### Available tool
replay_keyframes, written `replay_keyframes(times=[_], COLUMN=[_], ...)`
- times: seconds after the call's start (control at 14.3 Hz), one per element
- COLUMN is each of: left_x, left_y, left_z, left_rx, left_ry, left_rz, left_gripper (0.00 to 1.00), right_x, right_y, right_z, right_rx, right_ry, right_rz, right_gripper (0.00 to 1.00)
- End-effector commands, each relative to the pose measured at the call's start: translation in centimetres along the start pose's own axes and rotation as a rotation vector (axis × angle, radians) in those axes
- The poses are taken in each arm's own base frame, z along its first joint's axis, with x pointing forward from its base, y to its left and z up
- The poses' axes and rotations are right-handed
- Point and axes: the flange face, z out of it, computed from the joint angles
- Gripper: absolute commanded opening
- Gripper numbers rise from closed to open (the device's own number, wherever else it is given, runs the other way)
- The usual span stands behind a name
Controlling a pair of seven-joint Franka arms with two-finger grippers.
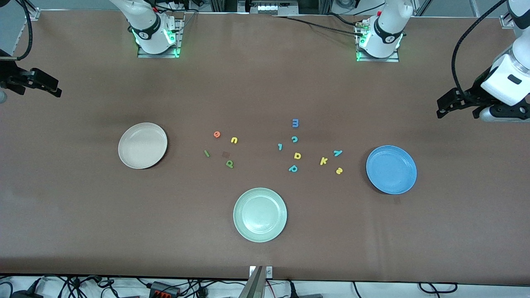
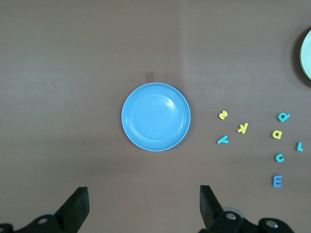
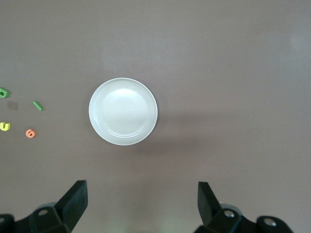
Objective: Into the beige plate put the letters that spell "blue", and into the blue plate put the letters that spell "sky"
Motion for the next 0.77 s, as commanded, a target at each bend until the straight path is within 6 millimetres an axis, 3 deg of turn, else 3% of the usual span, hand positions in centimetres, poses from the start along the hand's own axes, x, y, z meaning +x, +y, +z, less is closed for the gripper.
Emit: replay_keyframes(times=[0.0,0.14,0.28,0.7], left_x=[0.6,0.6,0.6,0.6], left_y=[-0.1,-0.1,-0.1,-0.2], left_z=[-0.5,-0.5,-0.5,-0.5], left_rx=[-0.014,-0.014,-0.014,-0.015], left_ry=[0.005,0.005,0.005,0.005], left_rz=[0.012,0.012,0.012,0.01], left_gripper=[1.0,1.0,1.0,1.0], right_x=[0.7,1.0,1.9,3.0], right_y=[-0.4,-1.7,-4.0,-14.7], right_z=[0.8,1.5,3.5,8.3], right_rx=[0.005,0.006,0.016,0.027], right_ry=[-0.009,-0.021,-0.061,-0.11], right_rz=[-0.022,-0.045,-0.086,-0.241], right_gripper=[1.0,1.0,1.0,1.0])
